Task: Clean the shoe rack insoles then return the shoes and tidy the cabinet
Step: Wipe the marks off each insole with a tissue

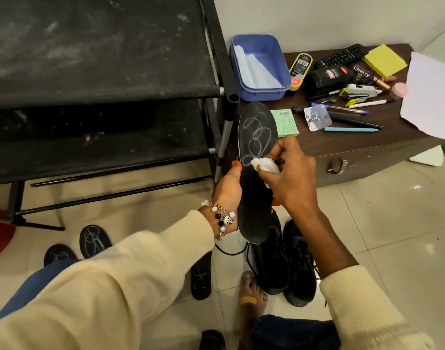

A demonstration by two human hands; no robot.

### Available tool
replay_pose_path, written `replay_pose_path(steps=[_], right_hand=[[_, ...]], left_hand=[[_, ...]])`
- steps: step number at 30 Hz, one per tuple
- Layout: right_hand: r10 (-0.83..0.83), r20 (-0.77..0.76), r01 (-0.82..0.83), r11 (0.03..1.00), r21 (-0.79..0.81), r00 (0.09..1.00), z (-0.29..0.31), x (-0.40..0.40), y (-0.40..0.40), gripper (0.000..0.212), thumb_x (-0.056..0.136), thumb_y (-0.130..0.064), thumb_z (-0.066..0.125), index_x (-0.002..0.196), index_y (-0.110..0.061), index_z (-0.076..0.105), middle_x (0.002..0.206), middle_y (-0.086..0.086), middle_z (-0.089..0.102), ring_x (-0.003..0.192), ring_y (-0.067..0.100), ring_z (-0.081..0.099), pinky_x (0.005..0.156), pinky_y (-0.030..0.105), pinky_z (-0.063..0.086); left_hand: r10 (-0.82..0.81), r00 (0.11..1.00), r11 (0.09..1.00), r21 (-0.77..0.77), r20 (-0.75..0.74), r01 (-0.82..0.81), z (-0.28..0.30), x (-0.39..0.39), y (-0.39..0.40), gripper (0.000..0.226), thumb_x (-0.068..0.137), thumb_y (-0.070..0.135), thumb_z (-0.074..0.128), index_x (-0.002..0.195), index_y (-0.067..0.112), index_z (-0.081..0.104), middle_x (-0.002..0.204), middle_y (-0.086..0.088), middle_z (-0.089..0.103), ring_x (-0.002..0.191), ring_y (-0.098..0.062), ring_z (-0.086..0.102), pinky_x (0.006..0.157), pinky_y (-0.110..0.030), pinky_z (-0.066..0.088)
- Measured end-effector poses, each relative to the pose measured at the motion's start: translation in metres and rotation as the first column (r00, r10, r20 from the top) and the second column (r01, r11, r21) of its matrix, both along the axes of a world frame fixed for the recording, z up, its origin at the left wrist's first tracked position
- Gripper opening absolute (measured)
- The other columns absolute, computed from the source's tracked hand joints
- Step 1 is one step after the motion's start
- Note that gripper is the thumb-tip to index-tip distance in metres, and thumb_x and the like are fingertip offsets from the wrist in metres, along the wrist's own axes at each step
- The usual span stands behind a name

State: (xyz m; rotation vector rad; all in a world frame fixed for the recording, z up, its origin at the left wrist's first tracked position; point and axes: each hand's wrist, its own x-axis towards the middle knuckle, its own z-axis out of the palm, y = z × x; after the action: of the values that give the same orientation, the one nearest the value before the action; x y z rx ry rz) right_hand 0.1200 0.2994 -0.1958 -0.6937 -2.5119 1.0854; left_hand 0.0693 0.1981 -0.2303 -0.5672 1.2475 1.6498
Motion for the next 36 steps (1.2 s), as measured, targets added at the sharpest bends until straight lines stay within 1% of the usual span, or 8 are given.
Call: replay_pose_path(steps=[4, 8, 16, 22, 25, 29, 32, 36], right_hand=[[0.008, -0.041, -0.007, 1.000, 0.015, 0.999, 0.000, -0.002, -0.004, 0.037, 0.072, -0.013, 0.077, 0.088, -0.021, 0.044, 0.075, -0.011, 0.058, 0.071, 0.003, 0.059, 0.059, 0.018, 0.050], [0.179, 0.037, -0.177, 0.982, -0.063, 0.983, 0.003, -0.004, -0.004, 0.038, 0.070, -0.015, 0.081, 0.088, -0.019, 0.048, 0.079, -0.005, 0.065, 0.072, 0.007, 0.065, 0.063, 0.028, 0.056], [-0.044, 0.044, 0.042, 0.997, 0.059, 0.998, 0.001, 0.002, 0.009, 0.038, 0.073, -0.012, 0.077, 0.086, -0.024, 0.044, 0.076, -0.014, 0.054, 0.071, -0.001, 0.057, 0.056, 0.015, 0.051], [0.125, 0.017, -0.125, 0.992, -0.023, 0.992, 0.006, -0.003, -0.005, 0.035, 0.072, -0.015, 0.079, 0.088, -0.020, 0.048, 0.080, -0.005, 0.064, 0.075, 0.011, 0.064, 0.065, 0.035, 0.057], [0.185, 0.122, -0.177, 0.982, -0.073, 0.975, 0.008, -0.001, 0.004, 0.039, 0.069, -0.014, 0.081, 0.084, -0.026, 0.048, 0.083, -0.005, 0.066, 0.077, 0.008, 0.066, 0.066, 0.030, 0.058], [0.002, 0.144, -0.005, 1.000, 0.026, 0.990, 0.006, 0.004, 0.016, 0.041, 0.071, -0.011, 0.079, 0.083, -0.028, 0.044, 0.081, -0.011, 0.056, 0.075, 0.004, 0.059, 0.056, 0.013, 0.046], [-0.050, 0.077, 0.045, 0.997, 0.068, 0.996, 0.004, 0.003, 0.009, 0.039, 0.074, -0.009, 0.077, 0.088, -0.024, 0.043, 0.077, -0.017, 0.050, 0.070, 0.000, 0.055, 0.058, 0.015, 0.048], [0.133, 0.070, -0.132, 0.991, -0.028, 0.989, 0.007, -0.001, -0.003, 0.036, 0.073, -0.013, 0.078, 0.088, -0.023, 0.047, 0.081, -0.011, 0.062, 0.076, 0.004, 0.063, 0.065, 0.025, 0.057]], left_hand=[[0.008, 1.000, 1.000, -0.011, -0.019, -0.008, 0.000, 0.000, 0.002, 0.056, 0.095, 0.056, 0.041, 0.129, 0.017, 0.059, 0.127, -0.015, 0.061, 0.118, -0.035, 0.057, 0.107, -0.048, 0.041], [0.043, 0.999, 0.999, 0.032, -0.002, -0.043, 0.002, -0.004, -0.001, 0.049, 0.096, 0.052, 0.043, 0.117, 0.014, 0.066, 0.109, -0.015, 0.070, 0.091, -0.029, 0.069, 0.077, -0.037, 0.057], [-0.027, 0.999, 1.000, -0.014, -0.032, 0.026, -0.004, -0.005, 0.003, 0.062, 0.089, 0.063, 0.046, 0.128, 0.017, 0.059, 0.127, -0.018, 0.061, 0.116, -0.040, 0.057, 0.105, -0.055, 0.040], [0.018, 0.999, 1.000, -0.015, -0.047, -0.019, -0.008, -0.007, 0.002, 0.052, 0.092, 0.055, 0.047, 0.122, 0.016, 0.064, 0.118, -0.015, 0.067, 0.110, -0.034, 0.063, 0.104, -0.047, 0.044], [0.028, 0.999, 1.000, 0.011, -0.036, -0.028, -0.006, -0.010, 0.001, 0.051, 0.094, 0.054, 0.047, 0.123, 0.015, 0.063, 0.118, -0.015, 0.066, 0.110, -0.035, 0.063, 0.103, -0.048, 0.045], [-0.017, 1.000, 0.998, 0.063, 0.017, 0.016, -0.005, -0.010, 0.002, 0.060, 0.091, 0.063, 0.044, 0.126, 0.016, 0.060, 0.122, -0.021, 0.063, 0.111, -0.041, 0.060, 0.102, -0.056, 0.044], [-0.012, 0.999, 1.000, -0.009, -0.032, 0.012, -0.005, -0.008, 0.002, 0.064, 0.090, 0.064, 0.044, 0.134, 0.018, 0.053, 0.133, -0.017, 0.056, 0.123, -0.038, 0.052, 0.108, -0.053, 0.037], [0.021, 0.998, 1.000, -0.019, -0.054, -0.022, -0.004, -0.011, 0.000, 0.056, 0.094, 0.055, 0.045, 0.131, 0.016, 0.057, 0.130, -0.014, 0.059, 0.122, -0.033, 0.054, 0.110, -0.047, 0.037]])
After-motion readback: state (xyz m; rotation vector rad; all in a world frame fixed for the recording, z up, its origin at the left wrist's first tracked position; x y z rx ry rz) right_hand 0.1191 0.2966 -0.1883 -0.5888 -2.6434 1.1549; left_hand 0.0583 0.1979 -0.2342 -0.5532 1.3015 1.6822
